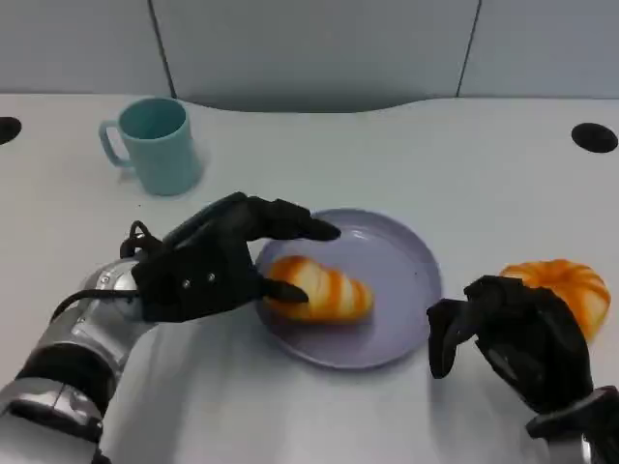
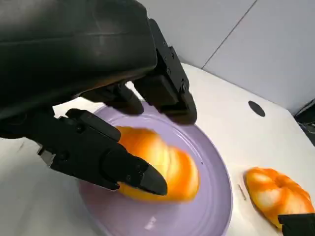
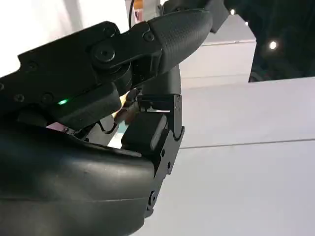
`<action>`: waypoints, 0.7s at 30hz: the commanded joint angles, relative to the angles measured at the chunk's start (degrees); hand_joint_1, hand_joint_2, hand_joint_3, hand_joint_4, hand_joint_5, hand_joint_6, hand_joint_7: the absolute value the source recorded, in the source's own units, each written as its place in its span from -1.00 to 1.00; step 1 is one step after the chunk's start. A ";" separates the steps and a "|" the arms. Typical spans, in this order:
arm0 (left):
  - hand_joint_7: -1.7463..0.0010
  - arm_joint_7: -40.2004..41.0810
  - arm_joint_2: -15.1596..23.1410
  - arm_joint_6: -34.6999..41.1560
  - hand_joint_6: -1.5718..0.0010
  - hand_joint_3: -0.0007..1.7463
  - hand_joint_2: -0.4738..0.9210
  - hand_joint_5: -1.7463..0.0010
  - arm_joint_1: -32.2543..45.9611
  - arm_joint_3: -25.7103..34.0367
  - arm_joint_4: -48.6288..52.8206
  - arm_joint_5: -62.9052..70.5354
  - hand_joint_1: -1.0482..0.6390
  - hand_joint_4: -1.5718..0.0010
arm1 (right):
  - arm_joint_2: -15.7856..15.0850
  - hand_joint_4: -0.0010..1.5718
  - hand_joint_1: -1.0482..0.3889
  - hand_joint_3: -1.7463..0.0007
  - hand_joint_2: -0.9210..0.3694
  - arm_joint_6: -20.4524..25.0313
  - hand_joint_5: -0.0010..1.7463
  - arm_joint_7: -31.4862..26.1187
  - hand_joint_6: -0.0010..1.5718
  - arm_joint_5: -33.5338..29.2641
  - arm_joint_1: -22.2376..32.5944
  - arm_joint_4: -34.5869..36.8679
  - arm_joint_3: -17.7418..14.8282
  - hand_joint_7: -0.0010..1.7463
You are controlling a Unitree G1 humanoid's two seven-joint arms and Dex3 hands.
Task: Grasp the bread from the table and place it into the plate.
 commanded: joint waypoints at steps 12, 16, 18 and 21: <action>1.00 -16.50 -0.22 4.30 1.00 -0.13 1.00 1.00 0.58 6.40 -2.30 -12.14 -1.00 1.00 | -1.13 0.26 -0.23 0.95 -1.00 -0.33 0.80 -1.64 0.35 0.02 -0.50 0.29 0.25 0.12; 1.00 -18.94 -0.40 5.12 1.00 -0.13 1.00 1.00 1.17 8.01 -2.98 -14.53 -1.00 1.00 | -1.14 0.25 -0.25 0.94 -1.00 -1.62 0.82 -2.78 0.32 -1.03 -0.19 0.23 0.77 0.18; 1.00 -30.61 -3.86 24.06 1.00 -0.13 1.00 1.00 3.78 17.78 -10.56 -33.03 -1.00 1.00 | -0.65 0.23 -0.20 0.94 -1.00 -0.17 0.83 -1.06 0.29 0.80 -0.39 0.30 0.37 0.18; 1.00 -39.52 -4.19 46.99 1.00 -0.09 1.00 1.00 10.31 24.48 -26.58 -51.99 -1.00 1.00 | -0.23 0.25 -0.21 0.96 -1.00 -0.96 0.81 -1.66 0.31 0.52 -0.42 0.71 0.22 0.18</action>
